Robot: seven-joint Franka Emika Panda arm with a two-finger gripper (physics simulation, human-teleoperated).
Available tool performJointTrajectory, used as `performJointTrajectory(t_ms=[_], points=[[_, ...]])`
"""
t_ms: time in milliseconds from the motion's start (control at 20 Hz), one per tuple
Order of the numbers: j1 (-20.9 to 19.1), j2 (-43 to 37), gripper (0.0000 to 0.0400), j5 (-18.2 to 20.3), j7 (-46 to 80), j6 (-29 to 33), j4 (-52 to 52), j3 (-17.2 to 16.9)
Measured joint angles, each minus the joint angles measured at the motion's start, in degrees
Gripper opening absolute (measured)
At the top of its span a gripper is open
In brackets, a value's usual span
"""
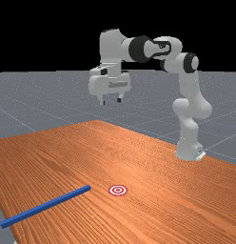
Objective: Pull the pivot to the target area
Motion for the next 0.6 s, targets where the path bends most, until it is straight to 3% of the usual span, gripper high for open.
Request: performJointTrajectory(t_ms=[600], points=[[-0.16, 0.29, 0.04, -0.53, 0.24, -1.13, 0.64, -0.31]])
